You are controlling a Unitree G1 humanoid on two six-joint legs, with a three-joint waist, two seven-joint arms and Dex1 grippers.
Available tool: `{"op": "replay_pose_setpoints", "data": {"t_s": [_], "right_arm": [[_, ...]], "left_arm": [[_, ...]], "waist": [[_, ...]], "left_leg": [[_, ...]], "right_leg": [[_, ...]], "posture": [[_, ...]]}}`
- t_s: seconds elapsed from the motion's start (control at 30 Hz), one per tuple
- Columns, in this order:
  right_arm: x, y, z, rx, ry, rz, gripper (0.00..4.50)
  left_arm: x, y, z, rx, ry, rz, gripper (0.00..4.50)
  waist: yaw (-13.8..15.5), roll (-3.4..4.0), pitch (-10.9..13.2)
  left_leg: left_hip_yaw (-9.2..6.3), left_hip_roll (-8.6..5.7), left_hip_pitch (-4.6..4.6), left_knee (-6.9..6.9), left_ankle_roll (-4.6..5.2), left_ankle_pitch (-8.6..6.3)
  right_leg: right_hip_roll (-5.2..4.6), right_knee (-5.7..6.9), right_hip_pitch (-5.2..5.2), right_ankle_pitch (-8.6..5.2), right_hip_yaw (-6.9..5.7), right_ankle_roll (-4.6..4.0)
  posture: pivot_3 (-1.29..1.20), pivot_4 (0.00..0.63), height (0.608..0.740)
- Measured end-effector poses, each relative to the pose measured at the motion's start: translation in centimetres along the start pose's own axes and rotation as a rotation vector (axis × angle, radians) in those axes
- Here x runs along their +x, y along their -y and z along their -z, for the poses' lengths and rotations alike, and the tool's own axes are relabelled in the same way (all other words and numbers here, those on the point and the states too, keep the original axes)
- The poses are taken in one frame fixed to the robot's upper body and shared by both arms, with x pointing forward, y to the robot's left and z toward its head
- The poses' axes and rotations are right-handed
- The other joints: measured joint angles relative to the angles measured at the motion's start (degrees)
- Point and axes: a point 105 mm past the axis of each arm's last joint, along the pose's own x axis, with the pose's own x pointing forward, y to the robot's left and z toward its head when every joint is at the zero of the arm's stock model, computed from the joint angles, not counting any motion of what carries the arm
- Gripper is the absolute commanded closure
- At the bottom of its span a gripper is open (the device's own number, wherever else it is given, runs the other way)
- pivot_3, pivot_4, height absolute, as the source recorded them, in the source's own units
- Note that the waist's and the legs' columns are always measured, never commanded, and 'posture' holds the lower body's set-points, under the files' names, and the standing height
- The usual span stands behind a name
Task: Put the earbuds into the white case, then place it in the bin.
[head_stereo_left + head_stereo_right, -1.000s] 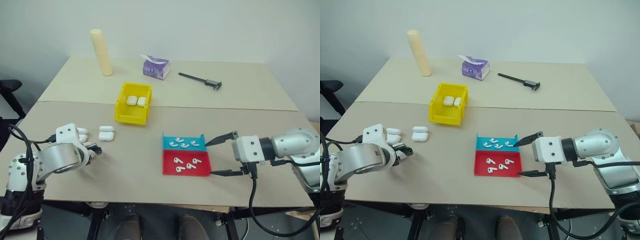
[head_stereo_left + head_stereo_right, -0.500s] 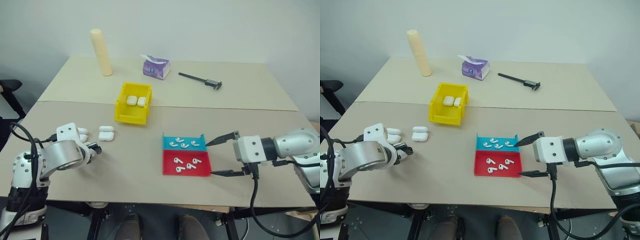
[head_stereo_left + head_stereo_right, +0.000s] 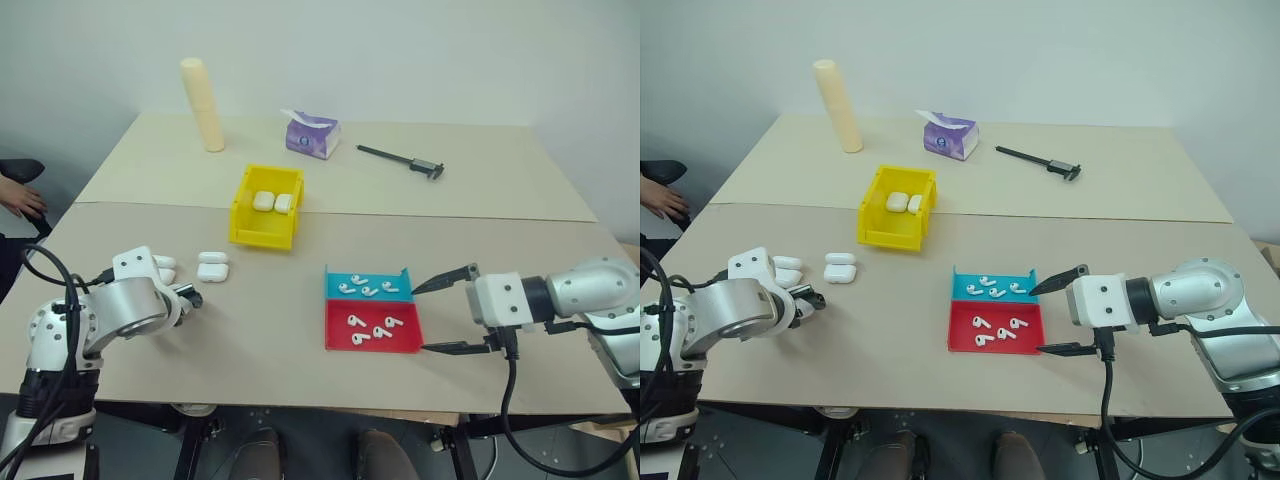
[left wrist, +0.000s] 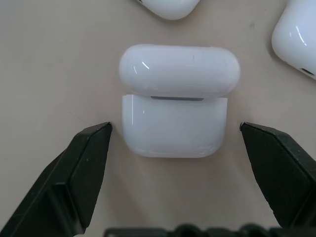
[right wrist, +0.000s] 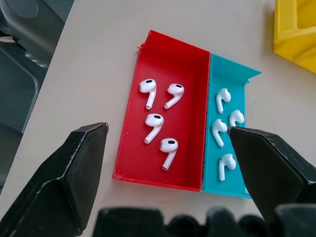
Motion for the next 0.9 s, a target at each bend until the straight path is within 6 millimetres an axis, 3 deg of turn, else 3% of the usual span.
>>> {"op": "replay_pose_setpoints", "data": {"t_s": [0.5,0.6,0.73,0.9], "right_arm": [[0.07,-0.39,0.02,0.006,-0.007,-0.01,0.02],[0.08,-0.43,0.04,0.008,-0.008,-0.01,0.0],[0.08,-0.44,0.05,0.008,-0.008,-0.01,0.0],[0.08,-0.44,0.05,0.008,-0.007,-0.01,0.0]], "left_arm": [[0.21,0.84,-0.05,0.035,-0.007,0.003,0.0],[0.22,0.8,-0.05,0.042,-0.006,-0.003,0.51],[0.22,0.6,-0.09,0.055,-0.003,-0.018,1.74],[0.22,0.41,-0.22,0.046,0.001,-0.029,1.75]], "waist": [[0.02,0.0,0.0],[0.01,0.0,0.0],[0.02,0.0,0.0],[-0.02,-0.01,0.0]], "left_leg": [[0.0,0.0,-0.02,-0.01,0.0,0.0],[0.0,0.0,-0.02,-0.01,0.0,0.0],[0.0,0.0,-0.02,-0.01,0.0,0.0],[0.0,0.01,-0.04,-0.01,0.0,0.0]], "right_leg": [[0.0,-0.01,-0.03,0.0,0.01,0.0],[0.0,0.0,-0.03,0.0,0.01,0.0],[0.0,-0.01,-0.03,0.0,0.01,0.0],[0.0,-0.01,-0.06,-0.01,0.01,-0.01]], "posture": [[0.0,0.15,0.74],[0.0,0.15,0.74],[0.0,0.15,0.74],[0.0,0.15,0.74]]}}
